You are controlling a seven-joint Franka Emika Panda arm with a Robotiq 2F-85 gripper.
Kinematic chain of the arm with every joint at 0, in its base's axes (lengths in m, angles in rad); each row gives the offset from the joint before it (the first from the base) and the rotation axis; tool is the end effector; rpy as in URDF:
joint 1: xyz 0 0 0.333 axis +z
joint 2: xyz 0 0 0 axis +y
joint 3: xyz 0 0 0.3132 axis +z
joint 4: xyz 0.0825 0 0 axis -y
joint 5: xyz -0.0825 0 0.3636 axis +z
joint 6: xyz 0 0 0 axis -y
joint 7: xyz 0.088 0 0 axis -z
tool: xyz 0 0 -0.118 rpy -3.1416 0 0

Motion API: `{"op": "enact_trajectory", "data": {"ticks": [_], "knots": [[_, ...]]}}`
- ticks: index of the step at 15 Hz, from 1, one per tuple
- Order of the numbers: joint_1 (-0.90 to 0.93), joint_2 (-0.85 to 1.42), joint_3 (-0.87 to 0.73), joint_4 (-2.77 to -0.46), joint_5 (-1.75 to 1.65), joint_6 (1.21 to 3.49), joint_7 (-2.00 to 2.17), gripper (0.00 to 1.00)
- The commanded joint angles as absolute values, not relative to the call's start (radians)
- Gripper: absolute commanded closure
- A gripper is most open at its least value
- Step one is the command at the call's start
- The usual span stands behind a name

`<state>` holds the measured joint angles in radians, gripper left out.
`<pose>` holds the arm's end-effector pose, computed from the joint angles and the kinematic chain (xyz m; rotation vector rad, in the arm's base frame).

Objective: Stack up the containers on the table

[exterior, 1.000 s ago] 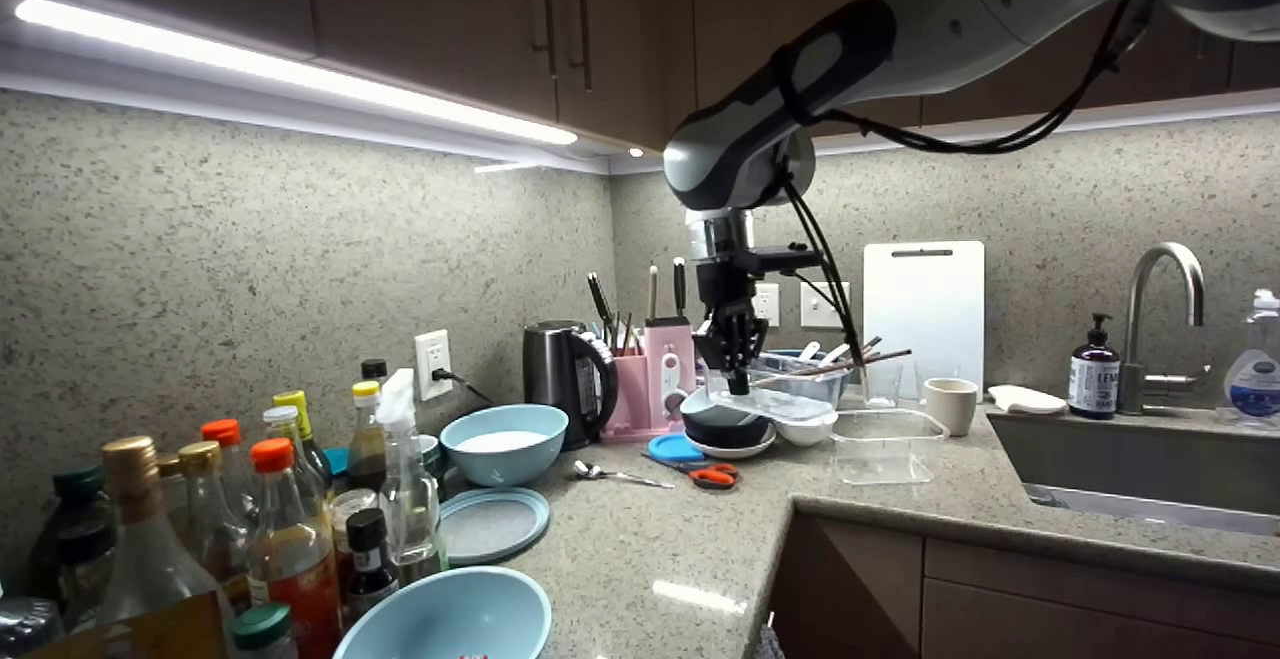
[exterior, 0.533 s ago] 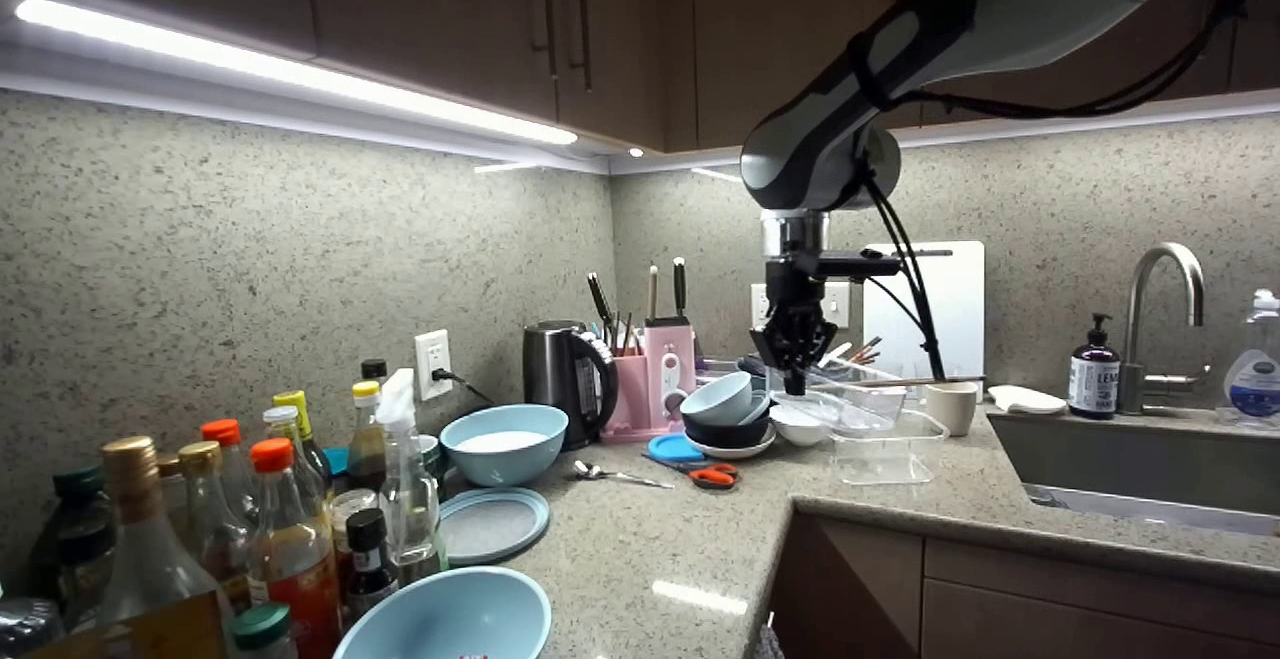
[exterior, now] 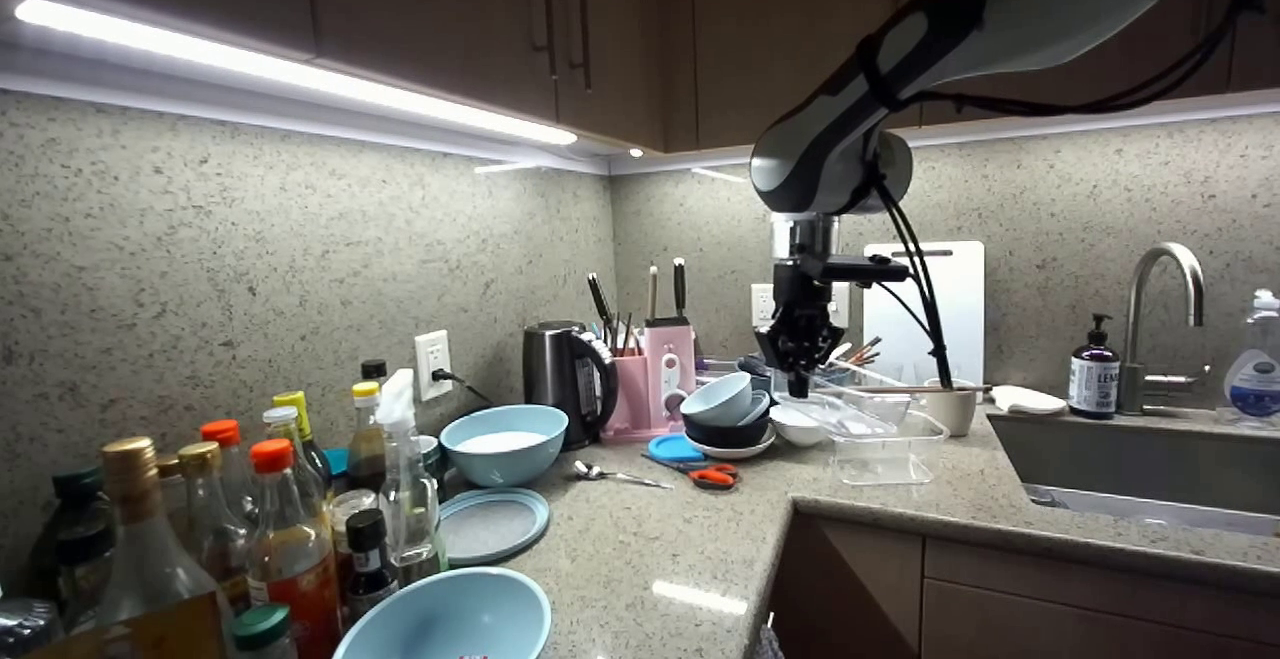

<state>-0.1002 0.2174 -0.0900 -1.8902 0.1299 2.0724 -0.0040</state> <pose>0.5781 -0.1009 0.3857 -3.0216 0.3780 0.0374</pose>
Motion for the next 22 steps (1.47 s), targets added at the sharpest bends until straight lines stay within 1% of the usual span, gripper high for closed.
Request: {"op": "enact_trajectory", "data": {"ticks": [1, 6, 15, 18, 19, 21, 22], "knots": [[-0.105, 0.233, -0.093, -1.868, 0.169, 2.114, 0.088, 0.98], [-0.138, 0.241, -0.139, -1.86, 0.183, 2.105, 0.187, 0.98], [-0.229, 0.305, -0.22, -1.793, 0.052, 1.907, 0.023, 0.98], [-0.259, 0.35, -0.226, -1.739, 0.086, 1.884, 0.031, 0.98], [-0.247, 0.321, -0.223, -1.785, 0.069, 1.918, 0.043, 0.93], [-0.258, 0.346, -0.224, -1.759, 0.07, 1.912, 0.043, 0.93], [-0.259, 0.352, -0.224, -1.753, 0.07, 1.911, 0.043, 0.98]]}}
